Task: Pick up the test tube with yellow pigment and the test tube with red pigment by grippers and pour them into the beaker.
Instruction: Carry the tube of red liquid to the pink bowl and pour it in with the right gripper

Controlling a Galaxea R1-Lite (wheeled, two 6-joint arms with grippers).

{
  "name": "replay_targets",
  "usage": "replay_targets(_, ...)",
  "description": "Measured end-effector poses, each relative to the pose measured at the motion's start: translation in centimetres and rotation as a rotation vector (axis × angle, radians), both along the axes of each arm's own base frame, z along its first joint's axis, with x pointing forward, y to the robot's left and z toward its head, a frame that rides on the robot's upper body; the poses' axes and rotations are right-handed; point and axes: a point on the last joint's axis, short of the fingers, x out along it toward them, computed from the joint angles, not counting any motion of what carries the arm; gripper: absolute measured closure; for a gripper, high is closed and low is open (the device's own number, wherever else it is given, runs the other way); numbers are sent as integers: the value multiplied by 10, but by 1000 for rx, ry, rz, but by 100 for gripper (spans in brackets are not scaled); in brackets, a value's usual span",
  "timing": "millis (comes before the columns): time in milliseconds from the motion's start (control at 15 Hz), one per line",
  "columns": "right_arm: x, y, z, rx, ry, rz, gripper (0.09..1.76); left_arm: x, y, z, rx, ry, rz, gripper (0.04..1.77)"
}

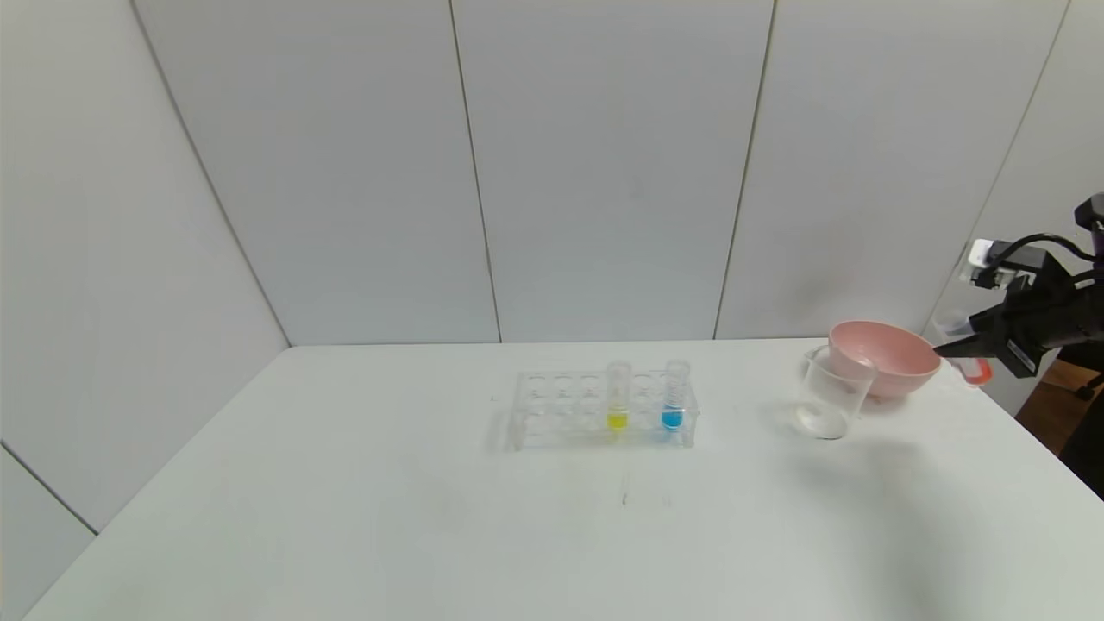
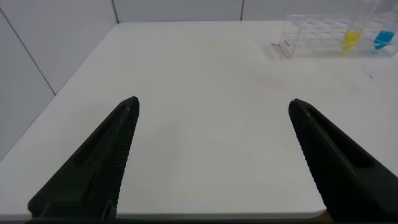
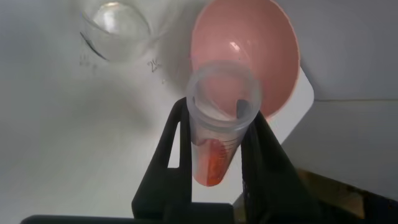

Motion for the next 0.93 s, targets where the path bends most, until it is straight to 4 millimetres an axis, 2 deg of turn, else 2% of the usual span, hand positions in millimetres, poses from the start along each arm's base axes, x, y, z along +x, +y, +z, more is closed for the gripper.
replay_targets(267, 13, 13, 7, -63, 82, 17, 134, 0, 0, 0, 0, 0, 0, 9)
replay_targets(533, 29, 47, 6, -140, 98, 57, 134, 0, 0, 0, 0, 0, 0, 9)
replay_targets(933, 36, 86, 4, -248, 127, 22, 134, 0, 0, 0, 0, 0, 0, 9)
